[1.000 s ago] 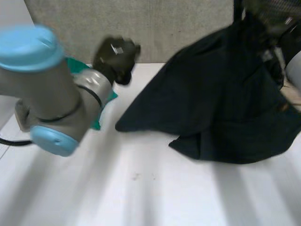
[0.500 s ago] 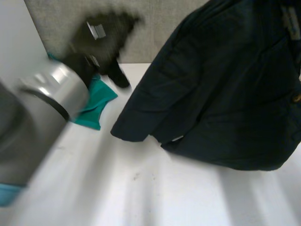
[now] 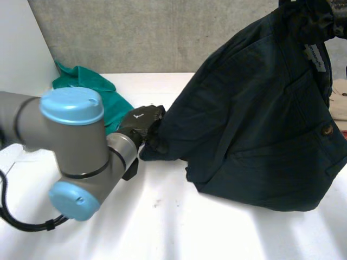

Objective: Fold the laundry.

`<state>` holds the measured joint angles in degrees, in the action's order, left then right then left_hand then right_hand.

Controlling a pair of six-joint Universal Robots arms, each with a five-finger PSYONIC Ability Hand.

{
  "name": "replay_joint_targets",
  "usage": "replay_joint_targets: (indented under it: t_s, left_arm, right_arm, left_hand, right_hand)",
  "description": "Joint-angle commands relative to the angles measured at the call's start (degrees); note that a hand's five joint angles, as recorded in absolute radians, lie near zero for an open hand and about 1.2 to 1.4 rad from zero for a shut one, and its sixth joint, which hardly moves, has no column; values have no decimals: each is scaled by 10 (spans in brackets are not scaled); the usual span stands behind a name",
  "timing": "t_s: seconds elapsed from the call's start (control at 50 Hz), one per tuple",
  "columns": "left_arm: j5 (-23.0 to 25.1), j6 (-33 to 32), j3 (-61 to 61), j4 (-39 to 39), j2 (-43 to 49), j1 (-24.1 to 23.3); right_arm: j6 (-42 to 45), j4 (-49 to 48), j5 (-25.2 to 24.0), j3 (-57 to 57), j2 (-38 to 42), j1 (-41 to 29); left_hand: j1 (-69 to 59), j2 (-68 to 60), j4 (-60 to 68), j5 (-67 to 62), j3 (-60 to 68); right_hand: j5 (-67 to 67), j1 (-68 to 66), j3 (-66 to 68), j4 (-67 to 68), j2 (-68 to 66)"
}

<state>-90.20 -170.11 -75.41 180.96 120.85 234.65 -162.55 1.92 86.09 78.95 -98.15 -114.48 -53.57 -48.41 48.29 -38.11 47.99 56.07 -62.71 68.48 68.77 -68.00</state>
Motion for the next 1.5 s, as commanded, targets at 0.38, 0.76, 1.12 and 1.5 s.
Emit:
replay_joint_targets:
  t_s: [0.38,0.76,1.12,1.5]
  left_arm:
    - [-3,-34,51,-19,-385,80]
    - [-4,-55,170,-76,-353,80]
    - [-54,-181,450,-32,139,84]
    - [-67,-211,507,-10,196,65]
  right_arm:
    - [0,17,-7,-33,-40,9]
    - [-4,77,-4,-89,-31,21]
    - [-31,-107,7,-130,294,49]
    - [-13,-131,22,-160,402,45]
  left_hand:
    - [-264,-316,317,-319,320]
    - [-264,-316,317,-319,320]
    - [-264,-316,317,-319,320]
    - [436,384,-383,381,-380]
  right_hand:
    - [139,-173,115,112,-120]
    - [139,-173,115,112,-120]
    - [139,-173,115,112,-120]
    - [-561,527,-585,-588,580]
